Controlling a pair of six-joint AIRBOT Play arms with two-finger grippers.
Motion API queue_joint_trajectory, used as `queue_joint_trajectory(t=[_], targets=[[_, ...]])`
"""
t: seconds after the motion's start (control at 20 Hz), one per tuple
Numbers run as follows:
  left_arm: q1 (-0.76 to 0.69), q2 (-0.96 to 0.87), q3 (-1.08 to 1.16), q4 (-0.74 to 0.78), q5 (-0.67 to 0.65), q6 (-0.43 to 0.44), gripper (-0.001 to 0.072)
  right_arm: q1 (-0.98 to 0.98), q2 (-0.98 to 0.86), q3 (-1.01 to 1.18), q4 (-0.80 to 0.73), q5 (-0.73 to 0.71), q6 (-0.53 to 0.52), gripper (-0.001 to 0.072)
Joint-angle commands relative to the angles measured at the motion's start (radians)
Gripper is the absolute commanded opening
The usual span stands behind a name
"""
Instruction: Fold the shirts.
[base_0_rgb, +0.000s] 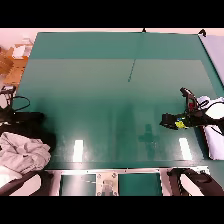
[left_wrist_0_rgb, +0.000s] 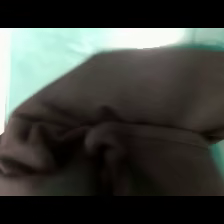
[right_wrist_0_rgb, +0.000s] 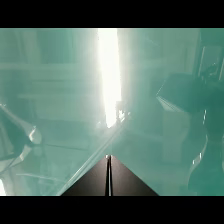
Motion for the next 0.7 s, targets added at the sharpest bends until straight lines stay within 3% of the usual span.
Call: queue_joint_trajectory(t=[0.0,0.2,0.4,0.5,0.65], targets=[[0.012,-0.035,0.013,-0.064,0.03,0.028,0.0021,0.001,0.0,0.0,0.0,0.0,0.0,0.0016],[0.012,-0.024,0.217,-0.276,0.003,0.028,0.0021,0.001,0.001,0.0,0.0,0.0,0.0,0.0016],[-0.04,-0.024,0.512,-0.819,-0.077,0.156,0.002,0.001,0.0,0.0,0.0,0.0,0.0,0.0015],[-0.164,-0.024,0.618,-0.933,-0.095,0.157,0.002,0.001,0.001,0.0,0.0,0.0,0.0,0.0015],[-0.443,-0.027,0.683,-0.943,-0.074,0.156,0.002,0.001,0.001,0.0,0.0,0.0,0.0,0.0015]])
